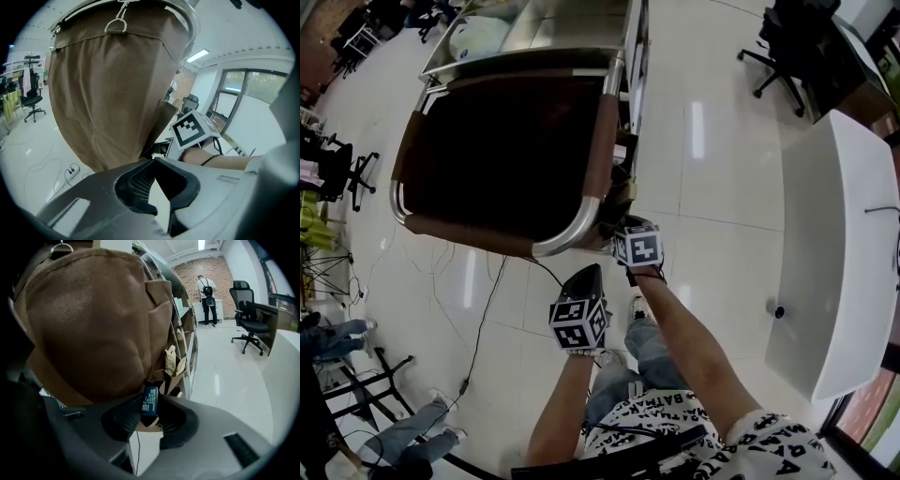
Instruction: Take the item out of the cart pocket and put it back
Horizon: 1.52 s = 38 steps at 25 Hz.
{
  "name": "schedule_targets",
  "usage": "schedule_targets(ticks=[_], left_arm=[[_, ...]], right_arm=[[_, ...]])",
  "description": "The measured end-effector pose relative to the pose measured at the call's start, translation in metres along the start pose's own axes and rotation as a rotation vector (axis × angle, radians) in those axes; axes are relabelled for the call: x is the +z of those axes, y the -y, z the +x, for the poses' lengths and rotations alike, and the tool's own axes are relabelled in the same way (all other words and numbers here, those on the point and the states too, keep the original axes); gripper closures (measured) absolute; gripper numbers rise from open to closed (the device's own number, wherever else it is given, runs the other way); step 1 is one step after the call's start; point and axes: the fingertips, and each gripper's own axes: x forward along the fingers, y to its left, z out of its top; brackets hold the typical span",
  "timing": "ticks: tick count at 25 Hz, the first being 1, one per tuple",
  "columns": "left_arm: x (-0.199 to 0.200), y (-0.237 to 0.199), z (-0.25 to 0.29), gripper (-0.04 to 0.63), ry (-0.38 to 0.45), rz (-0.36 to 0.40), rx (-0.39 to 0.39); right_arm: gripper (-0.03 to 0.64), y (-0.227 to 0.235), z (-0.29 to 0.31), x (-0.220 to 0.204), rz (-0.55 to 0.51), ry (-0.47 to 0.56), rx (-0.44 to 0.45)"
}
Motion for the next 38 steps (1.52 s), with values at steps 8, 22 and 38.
schedule_targets(ticks=[8,22,38], left_arm=[[0.007,0.014,-0.014,0.594,0.031,0.020,-0.023],[-0.008,0.038,-0.110,0.594,0.101,0.067,-0.111],[-0.037,0.070,-0.252,0.593,0.216,0.117,-0.239]], right_arm=[[0.515,0.004,-0.065,0.028,0.017,0.140,-0.017],[0.517,-0.019,-0.245,0.026,0.041,0.391,-0.089],[0.517,-0.135,-0.411,-0.076,-0.062,0.505,-0.134]])
